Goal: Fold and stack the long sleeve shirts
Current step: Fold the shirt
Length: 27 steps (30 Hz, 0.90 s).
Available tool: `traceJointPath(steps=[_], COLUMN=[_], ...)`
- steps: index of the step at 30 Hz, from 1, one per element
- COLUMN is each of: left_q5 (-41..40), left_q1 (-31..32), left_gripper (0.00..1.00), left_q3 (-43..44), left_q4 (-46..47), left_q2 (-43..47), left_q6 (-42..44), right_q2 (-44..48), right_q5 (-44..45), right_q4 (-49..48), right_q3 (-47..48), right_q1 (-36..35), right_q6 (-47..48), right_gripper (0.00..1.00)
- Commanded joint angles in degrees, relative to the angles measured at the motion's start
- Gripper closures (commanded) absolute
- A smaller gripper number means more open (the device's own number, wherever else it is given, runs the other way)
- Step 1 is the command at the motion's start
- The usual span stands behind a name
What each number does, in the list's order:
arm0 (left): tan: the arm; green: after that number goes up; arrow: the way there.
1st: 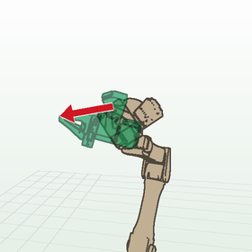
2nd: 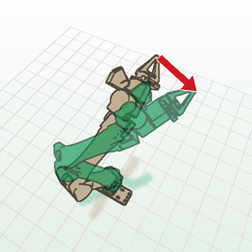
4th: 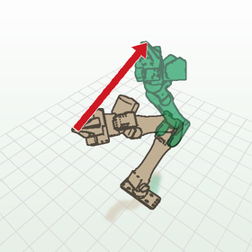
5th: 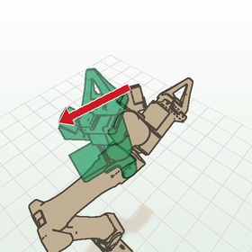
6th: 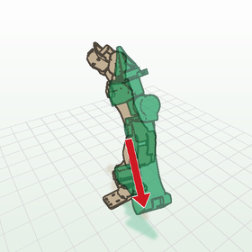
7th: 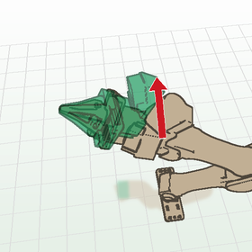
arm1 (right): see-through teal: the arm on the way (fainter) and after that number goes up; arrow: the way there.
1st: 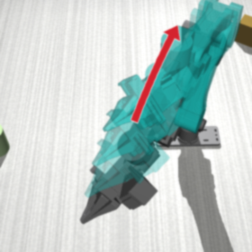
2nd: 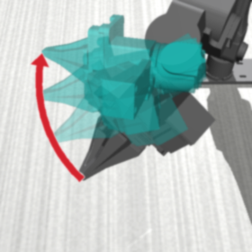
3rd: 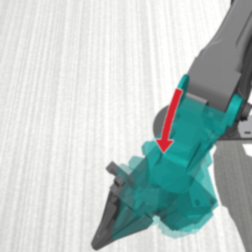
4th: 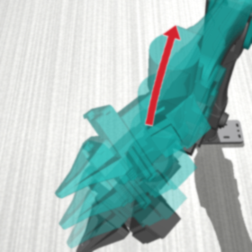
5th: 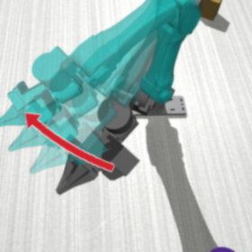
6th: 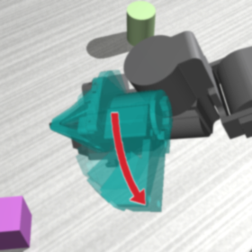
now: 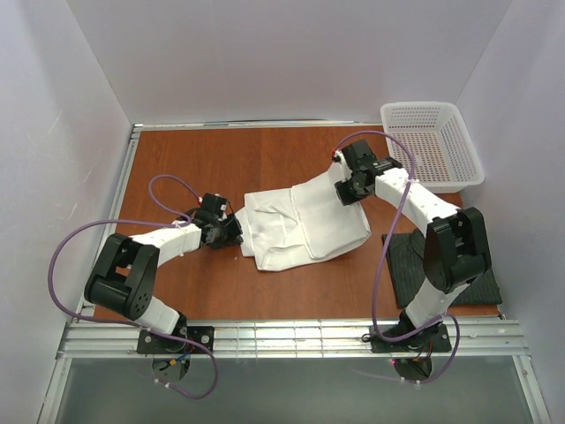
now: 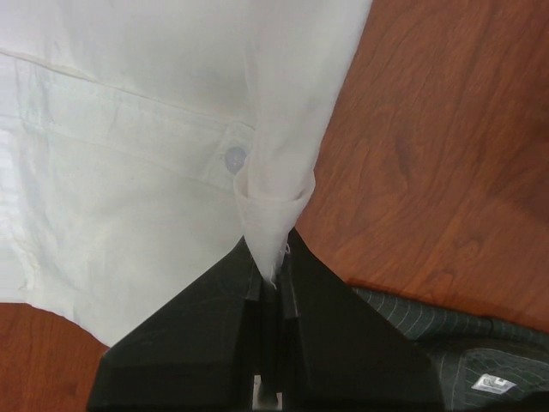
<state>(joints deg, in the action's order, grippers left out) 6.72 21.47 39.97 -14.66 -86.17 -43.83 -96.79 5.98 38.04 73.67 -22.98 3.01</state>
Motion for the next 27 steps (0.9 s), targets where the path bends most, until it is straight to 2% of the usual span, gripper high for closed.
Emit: traceJointPath(steps=[1, 8, 14, 21, 27], left_q5=[1.72, 2.86, 4.61, 3.30, 1.46], left_q1=[-0.20, 0.23, 1.20, 1.20, 1.20], left_gripper=[0.91, 0.92, 0.93, 0.93, 0.94], left_q3=[-1.47, -2.96, -5.86, -7.97, -9.03], left_q4=[0.59, 2.08, 5.68, 6.39, 5.60], left_q2=[0.13, 1.27, 0.56, 2.85, 5.22], left_q6=[-1.08, -2.30, -4.94, -6.79, -7.23], right_q2=[0.12, -4.36, -11.74, -21.32, -25.90], right_q5=[8.25, 22.38, 29.60, 33.92, 30.85], right_q4=[3.17, 11.17, 18.10, 24.88, 25.68], right_q3=[6.21, 15.09, 22.99, 33.81, 40.58], right_q1=[-4.17, -14.09, -21.82, -28.78, -32.56], right_q6=[-0.19, -4.31, -8.79, -13.98, -15.04], right_gripper=[0.99, 0.99, 0.99, 0.99, 0.95])
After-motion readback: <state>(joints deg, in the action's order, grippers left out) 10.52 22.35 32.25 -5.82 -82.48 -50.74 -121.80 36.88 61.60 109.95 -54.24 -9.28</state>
